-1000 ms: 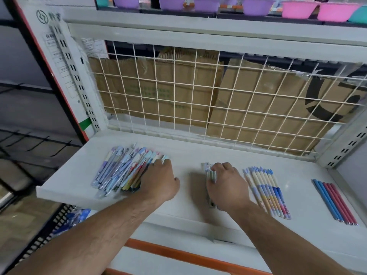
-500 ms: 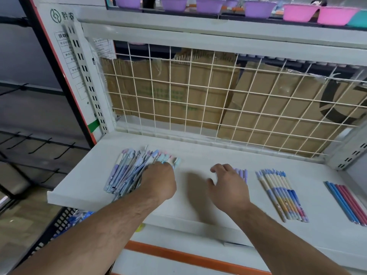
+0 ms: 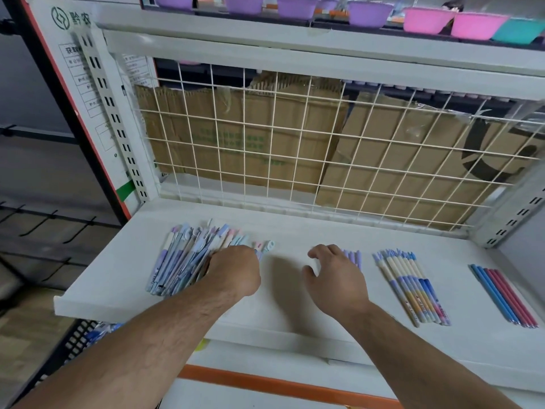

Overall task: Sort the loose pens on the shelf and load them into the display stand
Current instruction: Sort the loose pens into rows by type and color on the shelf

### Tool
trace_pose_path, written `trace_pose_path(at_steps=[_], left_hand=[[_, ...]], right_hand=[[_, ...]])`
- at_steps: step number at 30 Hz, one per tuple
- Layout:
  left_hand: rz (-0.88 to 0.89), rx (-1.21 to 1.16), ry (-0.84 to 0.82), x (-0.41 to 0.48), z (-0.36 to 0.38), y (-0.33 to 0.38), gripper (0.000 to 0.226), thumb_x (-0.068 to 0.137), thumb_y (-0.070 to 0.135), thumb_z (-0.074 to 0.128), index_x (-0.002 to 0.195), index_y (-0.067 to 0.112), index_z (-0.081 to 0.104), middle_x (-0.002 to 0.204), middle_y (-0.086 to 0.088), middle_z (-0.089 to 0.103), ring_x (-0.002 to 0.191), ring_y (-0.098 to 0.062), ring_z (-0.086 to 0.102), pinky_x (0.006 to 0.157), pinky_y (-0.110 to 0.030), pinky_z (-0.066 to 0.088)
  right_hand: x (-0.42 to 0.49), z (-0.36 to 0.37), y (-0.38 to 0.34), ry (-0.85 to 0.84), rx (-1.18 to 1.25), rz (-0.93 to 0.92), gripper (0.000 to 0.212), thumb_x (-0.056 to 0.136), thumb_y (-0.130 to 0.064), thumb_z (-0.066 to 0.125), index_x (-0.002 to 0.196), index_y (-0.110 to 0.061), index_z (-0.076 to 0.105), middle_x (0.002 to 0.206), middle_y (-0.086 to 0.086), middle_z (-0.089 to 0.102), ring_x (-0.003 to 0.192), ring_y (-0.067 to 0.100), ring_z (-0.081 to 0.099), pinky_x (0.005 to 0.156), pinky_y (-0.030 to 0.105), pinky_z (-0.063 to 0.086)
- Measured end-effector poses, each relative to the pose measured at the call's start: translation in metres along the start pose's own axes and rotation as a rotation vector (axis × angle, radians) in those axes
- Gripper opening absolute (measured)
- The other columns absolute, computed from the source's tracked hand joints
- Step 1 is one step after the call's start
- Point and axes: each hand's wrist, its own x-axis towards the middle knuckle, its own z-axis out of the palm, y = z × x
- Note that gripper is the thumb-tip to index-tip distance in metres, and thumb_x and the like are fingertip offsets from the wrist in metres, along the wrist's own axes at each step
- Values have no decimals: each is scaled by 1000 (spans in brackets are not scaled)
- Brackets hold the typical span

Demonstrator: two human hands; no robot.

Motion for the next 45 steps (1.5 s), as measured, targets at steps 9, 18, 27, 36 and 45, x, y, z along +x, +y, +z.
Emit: trace_pose_path(at_steps=[9, 18, 27, 36, 45], left_hand=[[11, -1, -151, 1, -9, 7, 13, 80, 9, 56, 72, 18, 50, 67, 3, 50, 63, -16, 56, 55, -22, 36], [35, 190, -308, -2, -7, 23, 69, 89, 4, 51, 151, 29, 34, 126, -7, 61, 110, -27, 63, 78, -34, 49], [-21, 49, -247, -3, -3, 31, 58, 97, 8, 49, 151, 21, 31, 122, -7, 57, 122, -28, 56, 91, -34, 47], [-206, -1231, -140, 3, -9, 62, 21, 94, 23, 53, 83, 9, 64, 87, -9, 62, 81, -25, 55, 71, -32, 42], [-225, -1693, -303, 0, -6, 117, 8, 94, 9, 56, 90, 9, 63, 69, -8, 54, 54, -20, 49, 57, -28, 40]], right_hand=[[2, 5, 8, 8, -10, -15, 28, 96, -35, 53, 121, -27, 62, 121, -9, 61, 115, 19, 57, 120, 33, 0], [5, 12, 25, -18, 57, -39, 26, 95, -33, 55, 117, -24, 64, 120, -5, 64, 128, 24, 52, 126, 46, 1], [6, 15, 37, -78, 122, -42, 18, 95, -28, 52, 109, -22, 62, 120, 10, 66, 143, 36, 38, 126, 46, 0], [2, -2, 37, -108, 373, -47, 2, 90, -30, 62, 90, -30, 61, 81, -13, 65, 115, 27, 62, 121, 40, 24], [0, -34, 54, -127, 561, 50, 16, 87, -31, 75, 94, -22, 64, 76, -11, 65, 61, -3, 58, 56, 8, 42]])
